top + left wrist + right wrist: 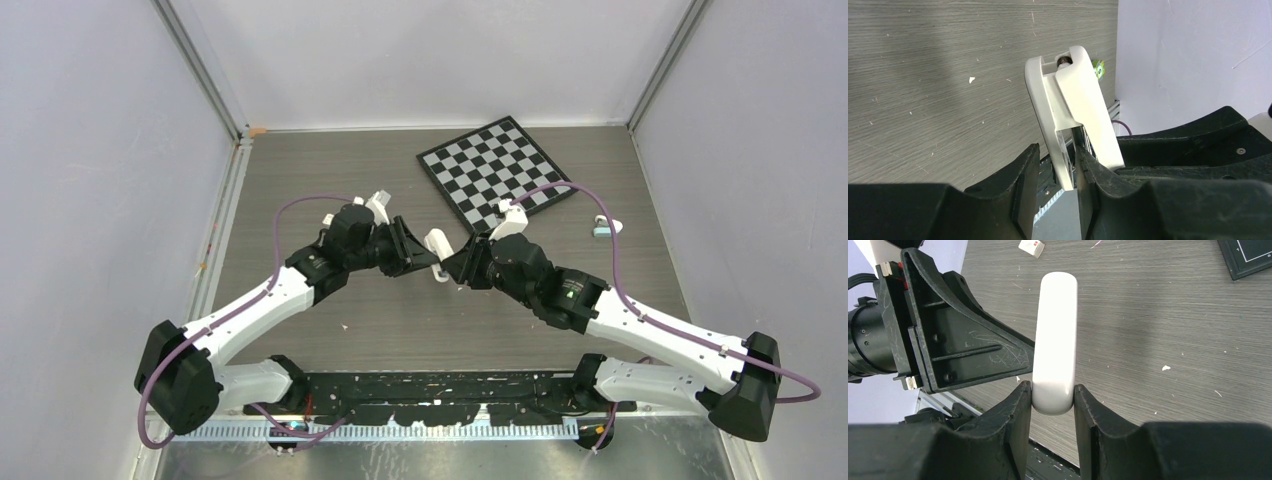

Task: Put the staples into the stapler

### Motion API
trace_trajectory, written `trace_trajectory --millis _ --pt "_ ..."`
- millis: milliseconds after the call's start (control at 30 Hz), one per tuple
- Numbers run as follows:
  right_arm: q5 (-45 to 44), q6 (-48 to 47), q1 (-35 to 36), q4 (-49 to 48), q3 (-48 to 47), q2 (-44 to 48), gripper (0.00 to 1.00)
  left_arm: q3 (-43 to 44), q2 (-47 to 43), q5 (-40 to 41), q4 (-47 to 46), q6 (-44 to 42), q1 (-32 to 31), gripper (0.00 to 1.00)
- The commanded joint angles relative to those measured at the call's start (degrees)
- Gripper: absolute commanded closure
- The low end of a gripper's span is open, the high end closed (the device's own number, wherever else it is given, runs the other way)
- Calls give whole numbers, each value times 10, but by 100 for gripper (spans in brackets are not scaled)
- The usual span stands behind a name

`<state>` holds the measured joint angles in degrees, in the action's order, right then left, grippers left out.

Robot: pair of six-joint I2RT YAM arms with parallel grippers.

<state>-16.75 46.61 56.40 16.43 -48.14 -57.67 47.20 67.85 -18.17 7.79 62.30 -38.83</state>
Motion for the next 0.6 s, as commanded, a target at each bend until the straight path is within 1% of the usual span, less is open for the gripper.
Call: trace_trajectory --millis 0,133,267,400,567 --pt "-11 1 2 -55 -16 9 99 1 -3 -3 17 -18 -1 67" --pt "-12 -1 2 -56 -18 4 99 8 -2 -2 29 -15 -1 66" --pt "-16 1 2 -56 -16 -3 99 10 -7 1 33 -9 -1 55" --pt "-19 3 3 -64 -13 -6 99 -2 -11 4 12 7 -1 55" --pt "-17 4 3 -68 -12 -9 99 -31 5 -8 -53 54 -2 61"
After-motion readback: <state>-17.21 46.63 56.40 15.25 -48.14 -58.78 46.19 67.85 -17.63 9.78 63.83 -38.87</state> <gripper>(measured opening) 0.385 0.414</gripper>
